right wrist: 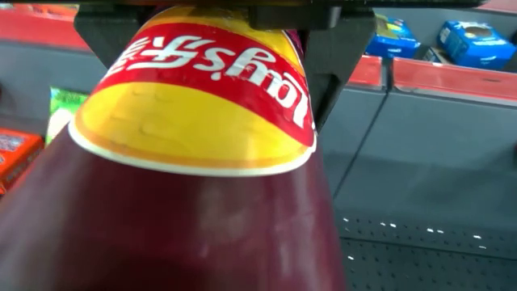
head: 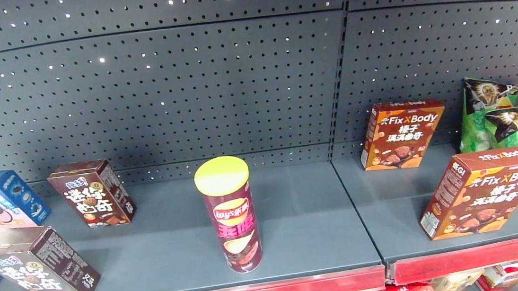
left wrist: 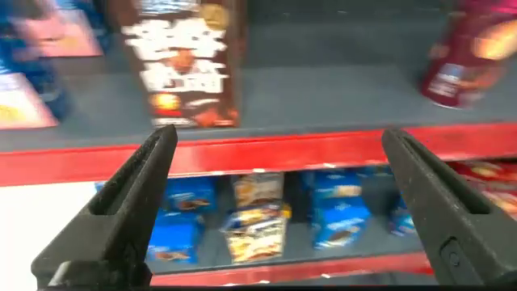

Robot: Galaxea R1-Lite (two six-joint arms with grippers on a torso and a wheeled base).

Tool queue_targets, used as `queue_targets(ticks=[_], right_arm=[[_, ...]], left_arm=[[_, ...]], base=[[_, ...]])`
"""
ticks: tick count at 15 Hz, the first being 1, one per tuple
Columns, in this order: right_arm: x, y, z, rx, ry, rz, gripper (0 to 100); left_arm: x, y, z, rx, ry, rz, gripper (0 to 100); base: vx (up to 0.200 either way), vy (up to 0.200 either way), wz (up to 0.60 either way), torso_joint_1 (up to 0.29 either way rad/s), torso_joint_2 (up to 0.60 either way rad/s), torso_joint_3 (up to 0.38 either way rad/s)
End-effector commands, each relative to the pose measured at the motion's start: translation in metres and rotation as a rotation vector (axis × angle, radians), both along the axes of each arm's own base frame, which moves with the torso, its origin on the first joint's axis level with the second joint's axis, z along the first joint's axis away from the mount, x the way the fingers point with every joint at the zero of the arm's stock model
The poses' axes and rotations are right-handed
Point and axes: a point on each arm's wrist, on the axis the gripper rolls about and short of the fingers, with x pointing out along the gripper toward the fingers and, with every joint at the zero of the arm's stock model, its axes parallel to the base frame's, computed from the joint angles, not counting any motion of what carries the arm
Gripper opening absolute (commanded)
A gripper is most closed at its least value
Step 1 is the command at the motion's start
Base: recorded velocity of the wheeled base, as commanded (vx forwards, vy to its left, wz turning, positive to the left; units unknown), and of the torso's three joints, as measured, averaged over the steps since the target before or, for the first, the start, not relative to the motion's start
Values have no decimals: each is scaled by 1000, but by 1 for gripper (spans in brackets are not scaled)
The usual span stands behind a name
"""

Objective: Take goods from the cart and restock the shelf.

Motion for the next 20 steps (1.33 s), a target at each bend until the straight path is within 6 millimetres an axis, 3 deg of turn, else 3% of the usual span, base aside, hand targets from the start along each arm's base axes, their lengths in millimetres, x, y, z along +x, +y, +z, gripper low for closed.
queue_targets(ticks=[1,6,9,12,13,14,18,20], right_arm=[[0,0,6,0,-18,3,0],[3,1,26,0,-60,20,0],[15,2,43,-2,-62,38,0],[30,13,71,14,-86,180,0],[30,13,71,14,-86,180,0],[39,17,83,14,-91,217,0],[46,31,106,25,-124,348,0],[48,38,108,26,-118,411,0]], left_arm=[[1,-1,-1,-9,11,-51,100],[1,-1,-2,36,12,-37,100],[1,1,-2,49,12,34,100],[1,0,-2,3,15,7,100],[1,0,-2,3,15,7,100],[1,2,-5,10,42,103,100],[1,1,-8,16,78,60,100],[1,1,-8,15,78,48,100]], base=[[0,0,0,0,0,0],[0,0,0,0,0,0],[0,0,0,0,0,0],[0,0,0,0,0,0],[0,0,0,0,0,0],[0,0,0,0,0,0],[0,0,0,0,0,0],[0,0,0,0,0,0]])
